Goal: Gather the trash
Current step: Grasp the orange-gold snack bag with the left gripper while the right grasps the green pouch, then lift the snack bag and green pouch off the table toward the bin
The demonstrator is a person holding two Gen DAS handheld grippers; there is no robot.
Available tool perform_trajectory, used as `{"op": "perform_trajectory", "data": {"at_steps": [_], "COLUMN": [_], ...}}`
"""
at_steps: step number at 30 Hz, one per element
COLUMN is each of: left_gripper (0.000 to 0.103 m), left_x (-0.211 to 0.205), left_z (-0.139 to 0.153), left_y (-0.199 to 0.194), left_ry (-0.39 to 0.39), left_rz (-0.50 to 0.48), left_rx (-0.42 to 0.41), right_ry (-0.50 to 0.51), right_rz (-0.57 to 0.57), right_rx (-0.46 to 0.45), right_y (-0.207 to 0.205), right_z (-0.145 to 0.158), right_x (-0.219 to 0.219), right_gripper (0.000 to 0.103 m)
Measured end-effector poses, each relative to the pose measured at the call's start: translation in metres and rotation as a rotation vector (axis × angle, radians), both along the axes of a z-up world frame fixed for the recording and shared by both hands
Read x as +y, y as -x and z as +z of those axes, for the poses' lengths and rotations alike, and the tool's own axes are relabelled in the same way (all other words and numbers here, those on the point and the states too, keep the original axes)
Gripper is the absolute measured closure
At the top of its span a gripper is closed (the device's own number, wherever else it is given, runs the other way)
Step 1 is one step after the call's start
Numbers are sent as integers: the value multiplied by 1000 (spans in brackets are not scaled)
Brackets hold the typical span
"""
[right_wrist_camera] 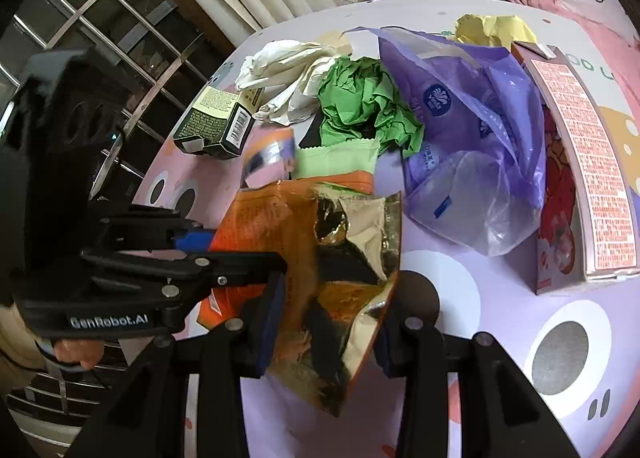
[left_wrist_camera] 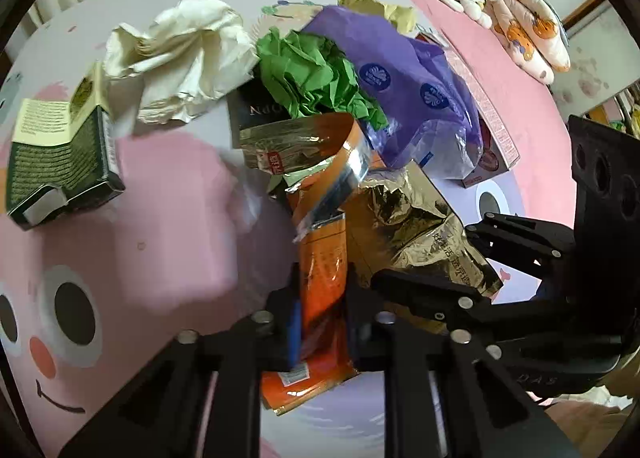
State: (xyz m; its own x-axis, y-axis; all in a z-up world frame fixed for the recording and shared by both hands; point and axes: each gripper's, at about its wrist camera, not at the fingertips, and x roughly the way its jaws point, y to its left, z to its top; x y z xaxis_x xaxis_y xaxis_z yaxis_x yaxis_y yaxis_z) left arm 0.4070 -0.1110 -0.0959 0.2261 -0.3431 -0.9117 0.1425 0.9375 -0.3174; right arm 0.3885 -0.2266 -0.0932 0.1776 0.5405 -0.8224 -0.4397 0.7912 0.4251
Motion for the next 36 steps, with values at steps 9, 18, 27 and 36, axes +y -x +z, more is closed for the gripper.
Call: {"op": "perform_trajectory", "data": {"at_steps": [9,18,27,36], "left_gripper": [99,100,100,100], "left_x": [19,61,104,110], "left_z": [25,54,72,84], "left_y": [35,65,91,133], "left_ry": [-54,-126,-167,-190], "left_rz": [112,285,376,366], "left_rx": [-68,-145,-185,-231], "right_ry": [13,83,296,240], "right_rz": [-3,15,30,-72], "right_rx": [26,-34,-191,-144], "right_y": [-6,-8,4,22], "right_z": [4,3,3,24], "right_x": [3,22,53,37], "right_gripper": [37,36,59,79]}}
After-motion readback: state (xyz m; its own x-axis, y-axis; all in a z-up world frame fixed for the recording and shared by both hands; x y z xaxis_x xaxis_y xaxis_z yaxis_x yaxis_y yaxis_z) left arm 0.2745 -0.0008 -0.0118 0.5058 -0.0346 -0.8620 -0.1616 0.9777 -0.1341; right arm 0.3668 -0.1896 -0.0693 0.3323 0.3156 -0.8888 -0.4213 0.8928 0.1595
